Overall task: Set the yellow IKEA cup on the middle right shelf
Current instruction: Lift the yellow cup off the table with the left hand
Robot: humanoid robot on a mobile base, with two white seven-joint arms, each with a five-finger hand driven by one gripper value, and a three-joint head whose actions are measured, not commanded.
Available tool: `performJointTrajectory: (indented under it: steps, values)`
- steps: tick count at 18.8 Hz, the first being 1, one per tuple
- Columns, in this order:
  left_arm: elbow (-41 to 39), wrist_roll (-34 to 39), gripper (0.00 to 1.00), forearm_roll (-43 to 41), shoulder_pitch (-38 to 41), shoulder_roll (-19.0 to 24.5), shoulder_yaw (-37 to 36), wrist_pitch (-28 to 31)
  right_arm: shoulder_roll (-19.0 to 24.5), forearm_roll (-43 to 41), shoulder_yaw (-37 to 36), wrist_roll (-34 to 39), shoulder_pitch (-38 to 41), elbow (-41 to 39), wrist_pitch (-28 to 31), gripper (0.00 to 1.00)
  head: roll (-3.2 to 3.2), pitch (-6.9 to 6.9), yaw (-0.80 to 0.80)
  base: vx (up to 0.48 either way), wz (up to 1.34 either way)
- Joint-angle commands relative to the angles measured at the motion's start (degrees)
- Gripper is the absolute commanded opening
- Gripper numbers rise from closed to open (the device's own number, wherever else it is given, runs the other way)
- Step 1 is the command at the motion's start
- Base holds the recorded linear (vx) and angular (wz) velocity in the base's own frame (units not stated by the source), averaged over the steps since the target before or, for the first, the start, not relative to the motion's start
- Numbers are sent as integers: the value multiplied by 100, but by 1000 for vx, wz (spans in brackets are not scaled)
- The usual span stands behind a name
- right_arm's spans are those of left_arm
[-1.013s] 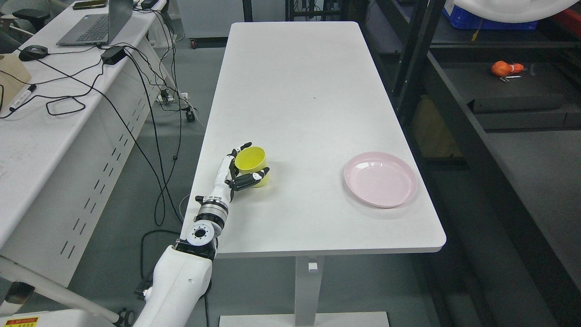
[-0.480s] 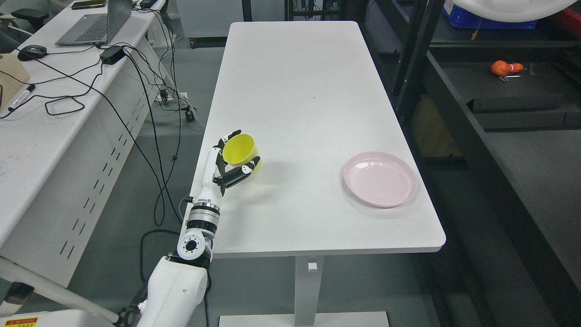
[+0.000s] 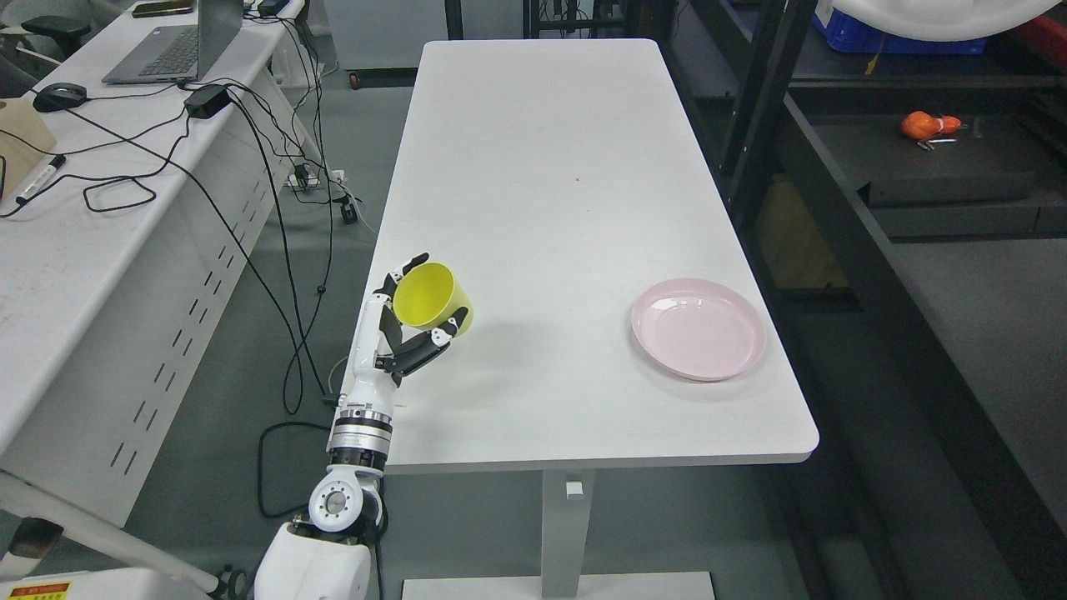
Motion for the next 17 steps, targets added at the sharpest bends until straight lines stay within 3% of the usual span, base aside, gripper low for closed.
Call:
performJointTrajectory:
  steps: [1, 17]
  values:
    - [-1845, -5, 0, 1, 526, 98, 86, 2, -100, -141, 97, 1, 79, 1, 3, 99, 0, 0, 0, 0, 0]
    - [-1934, -5, 0, -8, 773, 98, 68, 72, -100, -141, 97, 1, 79, 1, 3, 99, 0, 0, 0, -37, -34]
